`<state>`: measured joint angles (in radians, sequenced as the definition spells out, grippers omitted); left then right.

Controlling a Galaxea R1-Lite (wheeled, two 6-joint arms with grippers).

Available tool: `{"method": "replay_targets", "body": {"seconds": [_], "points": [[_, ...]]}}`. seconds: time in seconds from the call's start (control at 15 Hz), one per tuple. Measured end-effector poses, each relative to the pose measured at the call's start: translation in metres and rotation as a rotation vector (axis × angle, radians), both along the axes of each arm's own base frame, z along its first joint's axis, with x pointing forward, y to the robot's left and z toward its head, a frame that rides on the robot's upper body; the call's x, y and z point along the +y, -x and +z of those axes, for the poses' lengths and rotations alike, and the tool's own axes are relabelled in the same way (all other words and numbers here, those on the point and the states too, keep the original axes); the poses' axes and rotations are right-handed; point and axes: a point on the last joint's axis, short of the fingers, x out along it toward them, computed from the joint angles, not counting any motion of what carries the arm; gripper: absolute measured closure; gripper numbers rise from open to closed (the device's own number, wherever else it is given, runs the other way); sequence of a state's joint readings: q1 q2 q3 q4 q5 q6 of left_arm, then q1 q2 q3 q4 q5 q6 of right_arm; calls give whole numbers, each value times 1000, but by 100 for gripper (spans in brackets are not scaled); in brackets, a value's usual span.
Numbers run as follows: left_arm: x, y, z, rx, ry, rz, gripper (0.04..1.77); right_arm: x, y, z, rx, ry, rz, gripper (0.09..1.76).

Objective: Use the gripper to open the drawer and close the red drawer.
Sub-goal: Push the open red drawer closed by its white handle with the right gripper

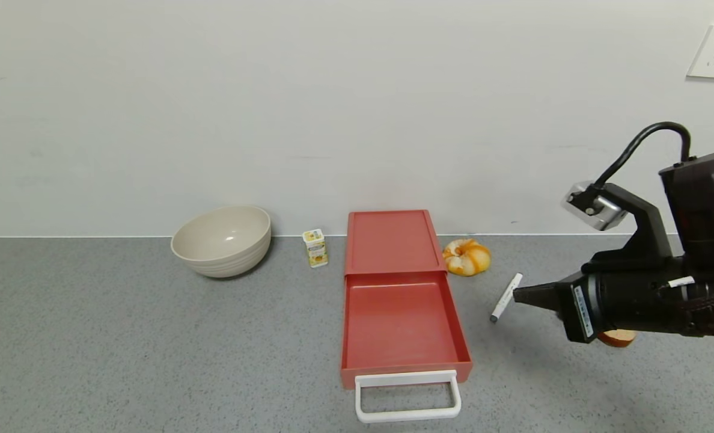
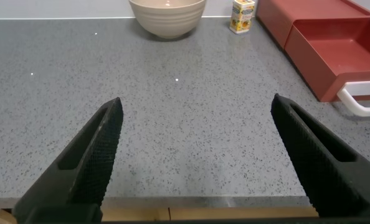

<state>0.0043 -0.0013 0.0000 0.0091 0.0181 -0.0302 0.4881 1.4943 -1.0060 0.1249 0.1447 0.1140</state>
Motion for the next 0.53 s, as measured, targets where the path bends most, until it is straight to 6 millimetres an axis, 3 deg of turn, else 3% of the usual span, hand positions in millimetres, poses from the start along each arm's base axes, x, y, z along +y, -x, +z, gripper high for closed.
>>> {"method": "replay_targets", "body": {"seconds": [0.27, 0.53], "points": [[0, 0, 0, 0, 0, 0, 9, -18, -1, 5, 1, -55, -2, 173], [0, 0, 0, 0, 0, 0, 9, -22, -1, 8, -16, -70, -6, 173]]}}
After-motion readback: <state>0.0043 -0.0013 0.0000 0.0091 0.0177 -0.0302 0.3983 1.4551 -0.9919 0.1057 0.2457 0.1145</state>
